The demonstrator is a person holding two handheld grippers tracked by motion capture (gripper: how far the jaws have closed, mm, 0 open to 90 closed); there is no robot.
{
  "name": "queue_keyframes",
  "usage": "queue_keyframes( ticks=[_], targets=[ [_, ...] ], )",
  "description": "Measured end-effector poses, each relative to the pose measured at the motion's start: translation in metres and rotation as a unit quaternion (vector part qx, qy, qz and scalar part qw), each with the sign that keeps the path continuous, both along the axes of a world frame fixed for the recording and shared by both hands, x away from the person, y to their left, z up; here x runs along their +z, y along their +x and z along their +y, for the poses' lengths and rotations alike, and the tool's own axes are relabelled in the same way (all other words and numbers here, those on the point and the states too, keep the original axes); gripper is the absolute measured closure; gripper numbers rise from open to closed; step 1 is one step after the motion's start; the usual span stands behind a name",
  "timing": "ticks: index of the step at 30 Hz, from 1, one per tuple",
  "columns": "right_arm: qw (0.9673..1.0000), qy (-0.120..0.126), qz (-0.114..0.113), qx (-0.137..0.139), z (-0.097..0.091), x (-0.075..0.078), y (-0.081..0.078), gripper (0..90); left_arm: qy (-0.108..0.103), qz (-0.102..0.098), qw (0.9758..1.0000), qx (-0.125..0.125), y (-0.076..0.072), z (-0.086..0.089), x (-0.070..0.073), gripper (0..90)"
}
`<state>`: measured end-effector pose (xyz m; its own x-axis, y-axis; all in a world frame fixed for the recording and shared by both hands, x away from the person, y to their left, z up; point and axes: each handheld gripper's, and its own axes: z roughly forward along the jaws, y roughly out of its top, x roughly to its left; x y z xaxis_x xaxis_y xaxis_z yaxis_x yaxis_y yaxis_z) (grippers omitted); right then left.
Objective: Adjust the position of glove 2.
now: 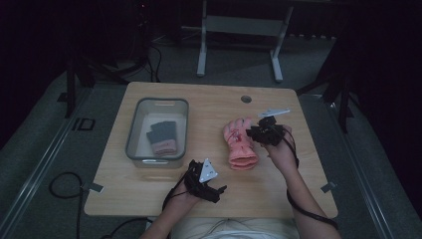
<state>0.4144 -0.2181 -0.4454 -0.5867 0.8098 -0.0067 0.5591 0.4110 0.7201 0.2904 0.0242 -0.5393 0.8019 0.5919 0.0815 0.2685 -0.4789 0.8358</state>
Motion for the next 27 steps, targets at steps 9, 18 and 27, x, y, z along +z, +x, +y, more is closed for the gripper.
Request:
queue_keyframes(
  ticks=[9,18,27],
  targets=[
    [0.9998,0.015,-0.014,-0.006,-0.011,0.009,-0.001,65.8,-0.052,0.009,0.9986,0.001,0.017,-0.006,0.043,4.5],
    [0.9995,0.021,-0.025,0.005,-0.002,0.011,0.002,65.9,-0.079,0.024,0.9953,0.052,0.071,-0.013,0.085,14.4],
    [0.9999,0.006,-0.002,0.009,0.007,-0.010,0.012,56.7,-0.058,0.080,0.9904,0.097,0.121,-0.026,0.066,20.0]
  ],
)
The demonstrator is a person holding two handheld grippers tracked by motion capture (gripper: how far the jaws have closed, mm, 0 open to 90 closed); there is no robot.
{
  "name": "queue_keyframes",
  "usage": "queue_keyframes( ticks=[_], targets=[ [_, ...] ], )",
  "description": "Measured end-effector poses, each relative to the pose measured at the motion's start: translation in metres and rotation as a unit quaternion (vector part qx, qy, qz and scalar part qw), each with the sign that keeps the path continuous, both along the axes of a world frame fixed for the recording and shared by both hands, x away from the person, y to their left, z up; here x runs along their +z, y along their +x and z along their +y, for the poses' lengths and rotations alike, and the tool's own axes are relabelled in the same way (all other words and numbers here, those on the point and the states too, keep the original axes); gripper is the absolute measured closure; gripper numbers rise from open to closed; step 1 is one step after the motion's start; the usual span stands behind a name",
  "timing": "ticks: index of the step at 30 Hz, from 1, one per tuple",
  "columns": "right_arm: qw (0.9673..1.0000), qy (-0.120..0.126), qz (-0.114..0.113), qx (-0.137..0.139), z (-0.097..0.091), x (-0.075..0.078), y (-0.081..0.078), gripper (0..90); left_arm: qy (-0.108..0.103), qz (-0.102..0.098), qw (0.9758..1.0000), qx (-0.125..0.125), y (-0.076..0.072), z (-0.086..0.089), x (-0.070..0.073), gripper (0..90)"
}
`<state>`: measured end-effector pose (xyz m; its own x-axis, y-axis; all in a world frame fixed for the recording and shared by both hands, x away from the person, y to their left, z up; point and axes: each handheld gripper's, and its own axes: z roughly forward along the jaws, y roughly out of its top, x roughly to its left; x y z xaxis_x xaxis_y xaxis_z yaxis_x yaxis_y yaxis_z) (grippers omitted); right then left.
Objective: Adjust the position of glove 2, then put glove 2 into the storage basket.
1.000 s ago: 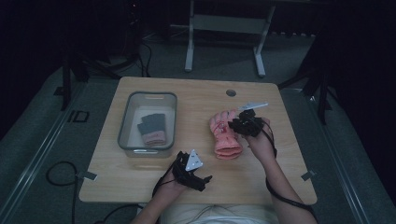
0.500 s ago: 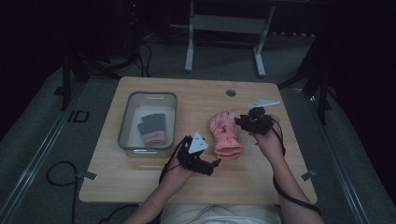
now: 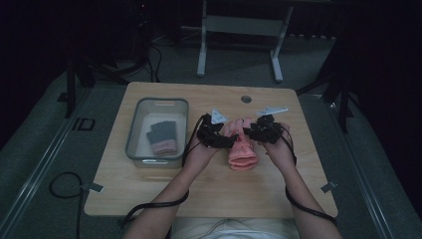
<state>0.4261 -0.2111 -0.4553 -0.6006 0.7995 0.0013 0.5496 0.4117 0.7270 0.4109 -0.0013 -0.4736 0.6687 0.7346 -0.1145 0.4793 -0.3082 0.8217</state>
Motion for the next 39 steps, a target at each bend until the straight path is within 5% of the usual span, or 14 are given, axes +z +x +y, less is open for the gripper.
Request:
queue_keyframes(
  ticks=[7,9,11,12,15,17,30,33,36,39],
  targets=[
    [0.9989,-0.018,0.042,-0.006,-0.008,-0.029,0.011,49.9,-0.017,0.093,0.9954,0.016,0.024,-0.004,-0.034,17.5],
    [0.9985,-0.018,0.051,-0.006,-0.012,-0.034,0.015,45.2,-0.020,0.103,0.9943,0.020,0.026,-0.005,-0.040,17.6],
    [0.9982,-0.017,0.057,-0.004,-0.014,-0.037,0.017,43.8,-0.034,0.124,0.9913,0.027,0.031,-0.005,-0.049,18.2],
    [0.9981,-0.018,0.059,0.000,-0.015,-0.038,0.018,43.4,-0.052,0.148,0.9873,0.024,0.035,-0.006,-0.056,19.0],
    [0.9960,-0.017,0.088,0.011,-0.020,-0.048,0.026,41.2,-0.061,0.171,0.9831,0.021,0.039,-0.010,-0.064,22.5],
    [0.9942,-0.009,0.106,0.018,-0.022,-0.054,0.030,41.5,-0.061,0.175,0.9826,0.017,0.041,-0.014,-0.069,25.0],
    [0.9900,0.015,0.138,0.027,-0.024,-0.062,0.034,62.1,-0.122,0.217,0.9684,-0.011,0.049,-0.018,-0.080,50.7],
    [0.9912,0.012,0.130,0.022,-0.021,-0.062,0.033,65.3,-0.107,0.213,0.9710,-0.017,0.048,-0.020,-0.076,60.9],
    [0.9927,0.006,0.120,0.016,-0.017,-0.061,0.030,67.1,-0.082,0.200,0.9762,-0.015,0.046,-0.024,-0.071,68.8],
    [0.9929,0.009,0.118,0.013,-0.018,-0.061,0.029,68.1,-0.073,0.195,0.9781,-0.012,0.044,-0.026,-0.067,72.7]
  ],
)
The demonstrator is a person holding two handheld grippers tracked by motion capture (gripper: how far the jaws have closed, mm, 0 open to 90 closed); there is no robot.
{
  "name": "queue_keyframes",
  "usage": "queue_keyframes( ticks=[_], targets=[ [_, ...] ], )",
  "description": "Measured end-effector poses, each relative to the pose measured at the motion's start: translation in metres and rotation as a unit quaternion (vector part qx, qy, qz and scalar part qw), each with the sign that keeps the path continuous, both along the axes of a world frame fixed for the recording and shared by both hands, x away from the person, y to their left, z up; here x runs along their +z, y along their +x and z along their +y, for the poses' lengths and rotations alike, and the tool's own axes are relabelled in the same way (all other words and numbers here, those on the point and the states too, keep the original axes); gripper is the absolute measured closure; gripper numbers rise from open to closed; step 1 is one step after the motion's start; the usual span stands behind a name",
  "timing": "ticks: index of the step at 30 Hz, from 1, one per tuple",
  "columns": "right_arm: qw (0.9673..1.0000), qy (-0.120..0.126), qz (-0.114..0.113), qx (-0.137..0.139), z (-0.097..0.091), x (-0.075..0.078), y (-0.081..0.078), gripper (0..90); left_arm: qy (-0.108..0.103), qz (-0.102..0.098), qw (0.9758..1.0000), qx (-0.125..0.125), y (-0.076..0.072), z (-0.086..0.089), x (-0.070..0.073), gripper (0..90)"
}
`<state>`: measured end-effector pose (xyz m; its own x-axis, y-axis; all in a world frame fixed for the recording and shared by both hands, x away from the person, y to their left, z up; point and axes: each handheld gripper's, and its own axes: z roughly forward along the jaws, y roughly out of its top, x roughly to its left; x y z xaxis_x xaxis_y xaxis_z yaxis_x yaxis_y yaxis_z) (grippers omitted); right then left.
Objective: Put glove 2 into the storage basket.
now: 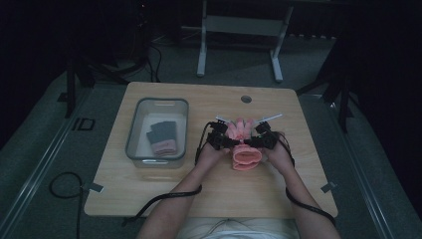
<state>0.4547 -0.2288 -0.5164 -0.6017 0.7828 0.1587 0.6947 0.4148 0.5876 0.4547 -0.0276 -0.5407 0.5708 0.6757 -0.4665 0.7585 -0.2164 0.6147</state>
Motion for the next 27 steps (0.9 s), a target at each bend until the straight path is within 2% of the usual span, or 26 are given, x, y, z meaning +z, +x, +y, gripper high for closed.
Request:
queue_keyframes(
  ticks=[10,15,18,21,27],
  targets=[
    [0.9997,0.023,0.005,-0.005,-0.003,0.005,-0.002,69.2,0.019,-0.014,0.9997,-0.001,-0.007,-0.002,0.015,75.6],
    [0.9995,0.030,-0.002,-0.007,-0.002,0.011,-0.006,69.8,0.031,-0.023,0.9993,0.000,-0.010,-0.001,0.025,76.0],
    [0.9994,0.035,-0.006,-0.005,-0.001,0.016,-0.007,69.9,0.032,-0.028,0.9991,-0.001,-0.011,0.002,0.032,76.2],
    [0.9989,0.044,-0.013,-0.005,0.000,0.023,-0.008,69.9,0.024,-0.033,0.9992,0.002,-0.012,0.004,0.039,76.1],
    [0.9983,0.054,-0.024,-0.006,0.001,0.037,-0.011,69.9,0.028,-0.048,0.9985,0.004,-0.015,0.007,0.055,76.2]
  ],
)
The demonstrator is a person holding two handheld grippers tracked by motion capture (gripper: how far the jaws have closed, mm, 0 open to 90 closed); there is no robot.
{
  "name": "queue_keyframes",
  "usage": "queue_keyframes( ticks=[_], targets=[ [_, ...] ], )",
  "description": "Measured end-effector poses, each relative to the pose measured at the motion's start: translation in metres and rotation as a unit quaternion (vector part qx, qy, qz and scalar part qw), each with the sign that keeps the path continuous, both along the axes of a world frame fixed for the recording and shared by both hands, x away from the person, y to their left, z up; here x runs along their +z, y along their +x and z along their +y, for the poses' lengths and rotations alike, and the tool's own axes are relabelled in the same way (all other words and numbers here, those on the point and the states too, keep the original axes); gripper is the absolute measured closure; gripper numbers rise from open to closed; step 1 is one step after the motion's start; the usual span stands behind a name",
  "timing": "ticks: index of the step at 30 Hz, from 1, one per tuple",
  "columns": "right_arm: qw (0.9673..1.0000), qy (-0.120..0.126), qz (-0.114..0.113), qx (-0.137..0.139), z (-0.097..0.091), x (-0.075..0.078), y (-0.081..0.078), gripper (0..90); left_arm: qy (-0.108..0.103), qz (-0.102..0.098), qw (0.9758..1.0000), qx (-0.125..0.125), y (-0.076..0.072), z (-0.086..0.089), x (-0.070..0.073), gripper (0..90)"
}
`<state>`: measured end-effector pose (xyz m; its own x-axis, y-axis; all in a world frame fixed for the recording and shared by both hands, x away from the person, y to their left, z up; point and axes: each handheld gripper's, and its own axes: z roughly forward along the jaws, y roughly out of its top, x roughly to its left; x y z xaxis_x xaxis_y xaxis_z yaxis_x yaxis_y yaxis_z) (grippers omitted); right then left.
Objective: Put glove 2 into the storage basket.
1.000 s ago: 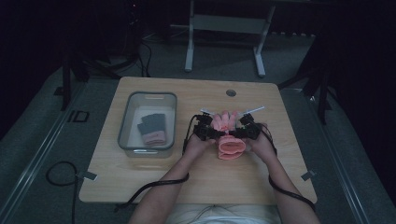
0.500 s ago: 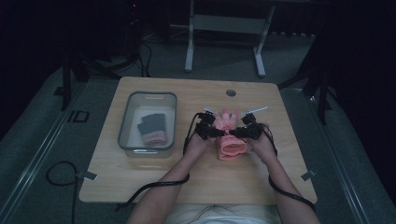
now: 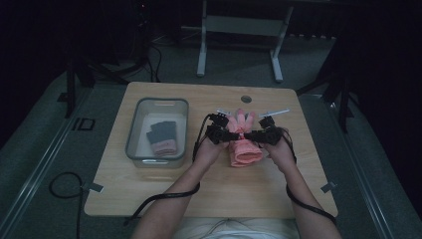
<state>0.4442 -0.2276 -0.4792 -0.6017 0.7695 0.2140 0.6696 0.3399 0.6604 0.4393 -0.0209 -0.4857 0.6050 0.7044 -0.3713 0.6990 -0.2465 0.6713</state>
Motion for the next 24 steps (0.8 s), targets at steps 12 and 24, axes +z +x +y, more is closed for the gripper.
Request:
queue_keyframes(
  ticks=[12,24],
  targets=[
    [0.9995,0.007,-0.031,-0.002,0.009,0.038,-0.004,69.9,0.012,-0.030,0.9995,-0.002,-0.002,0.010,0.046,76.0],
    [0.9978,0.022,-0.062,0.003,0.023,0.085,-0.004,69.9,0.037,-0.065,0.9972,-0.001,-0.004,0.022,0.099,76.0]
  ],
)
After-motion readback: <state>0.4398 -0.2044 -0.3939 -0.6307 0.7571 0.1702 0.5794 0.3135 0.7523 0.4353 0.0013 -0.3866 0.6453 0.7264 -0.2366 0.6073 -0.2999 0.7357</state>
